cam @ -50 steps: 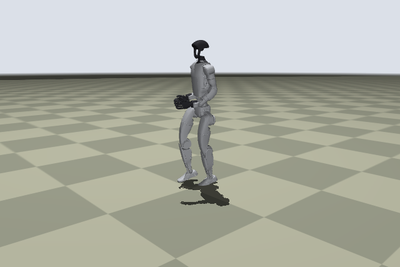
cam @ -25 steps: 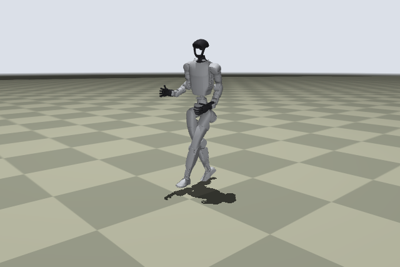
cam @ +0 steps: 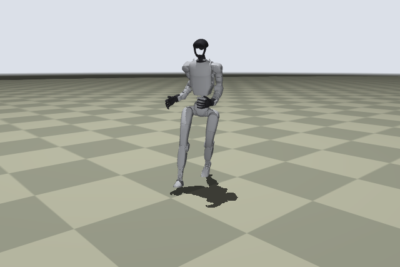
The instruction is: Walk run
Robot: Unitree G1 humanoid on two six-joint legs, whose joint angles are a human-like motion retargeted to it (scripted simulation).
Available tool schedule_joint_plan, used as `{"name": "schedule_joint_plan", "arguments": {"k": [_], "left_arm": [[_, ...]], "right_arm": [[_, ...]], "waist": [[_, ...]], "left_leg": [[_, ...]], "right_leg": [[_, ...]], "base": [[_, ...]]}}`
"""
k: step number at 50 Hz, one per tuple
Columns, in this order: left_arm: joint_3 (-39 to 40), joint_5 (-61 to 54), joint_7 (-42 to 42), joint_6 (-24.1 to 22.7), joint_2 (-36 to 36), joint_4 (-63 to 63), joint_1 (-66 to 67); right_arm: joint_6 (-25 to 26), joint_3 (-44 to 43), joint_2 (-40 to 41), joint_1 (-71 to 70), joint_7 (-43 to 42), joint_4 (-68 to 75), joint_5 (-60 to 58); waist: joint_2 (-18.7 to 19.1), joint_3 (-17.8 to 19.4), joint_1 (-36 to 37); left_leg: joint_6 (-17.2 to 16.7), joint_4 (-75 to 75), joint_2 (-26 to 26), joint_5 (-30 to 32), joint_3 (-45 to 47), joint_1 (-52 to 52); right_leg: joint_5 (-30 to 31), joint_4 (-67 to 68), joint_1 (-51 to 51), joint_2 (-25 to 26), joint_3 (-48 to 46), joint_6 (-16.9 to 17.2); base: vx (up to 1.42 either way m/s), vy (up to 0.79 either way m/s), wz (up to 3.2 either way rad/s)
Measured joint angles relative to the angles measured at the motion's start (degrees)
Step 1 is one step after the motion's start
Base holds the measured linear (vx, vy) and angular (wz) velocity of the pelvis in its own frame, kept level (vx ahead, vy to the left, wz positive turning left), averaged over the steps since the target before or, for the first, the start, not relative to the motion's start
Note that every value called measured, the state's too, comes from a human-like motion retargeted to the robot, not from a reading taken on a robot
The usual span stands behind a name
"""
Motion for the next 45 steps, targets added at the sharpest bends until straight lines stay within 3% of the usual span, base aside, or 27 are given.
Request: {"name": "schedule_joint_plan", "arguments": {"k": [2,3,5,6,7,10,11,13,15,18,20,21,22,23,24,25,28,31,33,35,38,42,43,45], "left_arm": [[0.3,0.2,-0.2,-0.2,0.6,0.0,1.1],[0.7,-0.1,-0.8,-0.1,0.9,-0.1,1.9],[2.2,-0.1,-3.1,-0.3,1.5,0.0,4.8],[2.4,-0.5,-4.6,-0.3,0.8,0.5,5.6],[2.5,-0.8,-5.6,-0.1,0.0,0.9,6.5],[2.8,-1.6,-4.8,0.5,-3.0,1.6,9.2],[3.0,-1.7,-4.9,0.5,-3.6,1.8,10.2],[3.4,-1.6,-5.2,0.7,-4.5,2.1,12.0],[4.5,-0.9,-5.5,0.8,-4.7,2.7,12.6],[5.6,0.8,-3.9,0.1,-4.1,3.2,12.1],[6.1,2.4,-2.1,-0.1,-3.8,3.0,10.8],[6.3,2.9,-1.4,-0.1,-3.7,2.3,10.2],[6.4,3.3,-0.7,0.0,-3.5,1.4,9.5],[6.2,3.3,-0.1,0.1,-3.3,0.1,8.8],[5.8,2.8,0.5,0.6,-2.6,-1.6,7.9],[5.4,2.1,1.1,1.1,-1.7,-3.6,7.1],[5.2,-0.9,0.6,0.5,0.0,-6.4,5.2],[3.9,-1.8,0.2,0.6,0.1,-5.1,-0.8],[2.5,-1.3,1.6,-0.3,0.6,-4.5,-1.8],[1.9,-1.2,2.1,-1.0,1.0,-3.7,-1.6],[0.3,-2.7,1.5,-1.3,0.9,-2.6,-0.1],[-1.0,-4.9,0.0,-0.8,1.2,-0.7,1.1],[-0.7,-5.2,-0.4,-0.8,1.4,-0.4,0.9],[-0.3,-5.7,-1.3,-0.9,2.4,-0.1,-0.1]], "right_arm": [[0.2,0.0,0.5,-3.3,-2.6,-3.9,-3.1],[0.2,0.4,0.3,-4.8,-3.9,-5.9,-4.3],[-0.4,3.8,0.0,-7.5,-7.5,-8.9,-6.2],[-0.9,2.7,-0.7,-10.7,-8.0,-8.9,-5.6],[-1.3,2.5,-1.4,-13.5,-8.1,-9.0,-4.6],[-1.4,7.5,-3.0,-19.7,-7.0,-9.6,1.1],[-1.6,8.1,-3.4,-20.8,-6.2,-10.2,3.0],[-2.0,9.0,-4.5,-22.2,-4.7,-11.4,5.4],[-2.0,10.2,-6.1,-22.7,-3.1,-12.9,5.8],[-0.8,10.7,-7.6,-21.1,-1.2,-14.4,1.9],[0.5,10.2,-7.8,-19.8,-1.3,-14.6,-2.5],[0.9,10.4,-7.5,-19.3,-1.8,-14.2,-4.6],[1.2,10.6,-7.3,-18.9,-2.4,-13.5,-6.6],[1.4,10.9,-7.1,-18.5,-3.4,-12.4,-8.6],[1.4,11.5,-6.6,-18.1,-4.3,-10.7,-10.8],[1.2,12.1,-6.0,-17.8,-5.2,-8.8,-13.0],[0.2,13.3,-5.9,-11.8,-3.5,0.5,-18.3],[0.7,14.9,-8.1,-6.3,2.5,5.7,-16.1],[1.3,14.1,-9.4,-1.6,6.7,6.7,-14.1],[1.5,11.7,-9.8,1.9,9.2,6.6,-13.4],[1.3,7.9,-9.7,4.1,9.5,5.8,-13.1],[2.0,4.3,-6.8,2.2,6.5,2.7,-13.5],[2.1,4.1,-5.9,0.8,5.1,1.2,-13.7],[2.1,4.4,-4.1,-3.1,0.5,-2.3,-14.3]], "waist": [[1.5,1.0,0.8],[2.7,0.9,1.8],[4.9,1.1,3.3],[3.9,0.8,2.7],[2.4,0.3,2.6],[-2.7,-0.8,6.8],[-3.2,-0.8,8.4],[-5.4,-0.6,11.2],[-9.0,-0.3,15.2],[-12.5,0.4,21.3],[-14.7,1.7,24.6],[-15.2,2.5,25.0],[-15.8,3.6,25.1],[-16.7,5.0,24.6],[-17.8,5.6,22.1],[-19.0,5.6,18.5],[-15.2,4.1,13.8],[-11.2,2.3,14.0],[-10.2,1.2,13.3],[-8.3,0.3,9.6],[-5.2,-0.6,3.6],[-2.1,0.0,-0.5],[-1.7,0.3,0.0],[-1.7,1.9,-0.4]], "left_leg": [[-8.5,13.2,0.0,2.5,-1.8,-1.2],[-10.2,21.7,0.8,2.5,1.8,-3.4],[-10.8,37.7,4.3,2.5,6.1,-7.5],[-10.8,40.7,1.8,2.5,1.9,-10.4],[-9.7,43.5,0.2,1.3,0.2,-13.6],[1.4,49.2,4.8,-14.0,12.0,-24.1],[2.8,48.7,4.5,-18.5,11.7,-27.7],[5.5,44.0,3.0,-24.7,12.0,-33.9],[8.5,33.9,2.2,-27.1,15.9,-38.2],[12.8,12.3,1.3,-29.9,20.8,-40.0],[12.2,-0.2,-1.8,-32.2,18.0,-39.6],[9.1,-2.9,-1.5,-32.1,17.3,-38.6],[8.4,-4.2,-1.5,-29.8,16.9,-37.8],[12.4,-2.5,-2.2,-23.2,17.2,-37.2],[15.8,1.9,-3.3,-27.5,17.8,-37.1],[18.9,7.7,-4.7,-37.1,18.7,-37.2],[13.8,20.6,-2.5,-45.8,5.9,-36.6],[11.9,20.7,4.1,-50.7,8.8,-30.4],[10.3,16.3,5.0,-49.0,9.5,-24.9],[8.4,9.3,4.8,-42.4,9.0,-18.6],[2.7,2.5,4.9,-25.1,8.2,-11.0],[-7.9,-0.1,4.1,-1.4,5.9,-3.0],[-10.1,2.8,2.7,1.6,6.2,-2.7],[-10.8,15.4,1.9,2.5,10.8,-4.1]], "right_leg": [[5.0,4.7,1.2,1.7,-3.7,-7.0],[3.3,9.0,1.6,1.5,-6.1,-10.4],[-4.8,17.9,2.7,11.2,6.4,-13.6],[-6.0,19.9,3.1,5.4,0.8,-13.3],[-7.1,20.6,4.3,1.4,-2.6,-13.4],[-8.8,15.8,12.0,1.3,0.0,-15.5],[-7.5,13.7,14.3,1.9,0.1,-15.5],[-2.5,8.8,18.9,2.4,-0.3,-14.7],[6.8,3.3,23.4,2.9,0.7,-12.8],[23.4,-1.6,29.7,3.1,0.0,-6.5],[32.6,-2.6,33.4,1.8,-3.1,-1.1],[35.3,-0.5,34.7,2.3,-2.0,1.3],[37.1,3.4,35.5,2.9,-0.3,3.8],[37.1,11.0,35.1,3.5,2.8,6.6],[37.1,18.5,33.4,4.6,1.9,7.6],[37.1,26.0,31.0,5.9,-0.9,7.7],[35.4,36.1,26.3,13.4,0.1,7.4],[22.9,41.8,16.8,11.0,-1.9,1.5],[15.4,41.0,10.8,7.5,-3.1,-3.2],[11.2,35.2,5.6,3.6,-6.3,-5.0],[8.6,19.2,0.8,0.6,-10.0,-6.5],[2.4,-1.1,0.2,1.5,-5.1,-6.0],[1.7,-2.9,0.3,0.4,-5.3,-6.6],[9.3,0.2,-0.3,-1.8,-5.7,-12.7]], "base": [[1.47,-0.32,-0.04],[1.43,-0.22,-0.18],[1.59,-0.50,0.18],[1.60,-0.66,1.13],[1.46,-0.66,1.06],[1.28,-0.55,-0.22],[1.52,-0.44,-0.20],[1.57,-0.52,0.02],[1.14,-0.52,-0.48],[1.34,-0.49,-0.78],[1.32,-0.46,-0.71],[1.48,-0.49,-0.43],[1.53,-0.51,0.01],[1.44,-0.61,0.73],[1.54,-0.80,1.62],[1.95,-0.64,1.66],[1.88,-0.37,0.52],[1.29,-0.47,-0.54],[1.68,-0.68,-0.26],[1.23,-0.41,0.59],[1.30,-0.39,0.82],[1.43,-0.49,0.03],[1.28,-0.18,-0.97],[1.09,0.03,-0.78]]}}
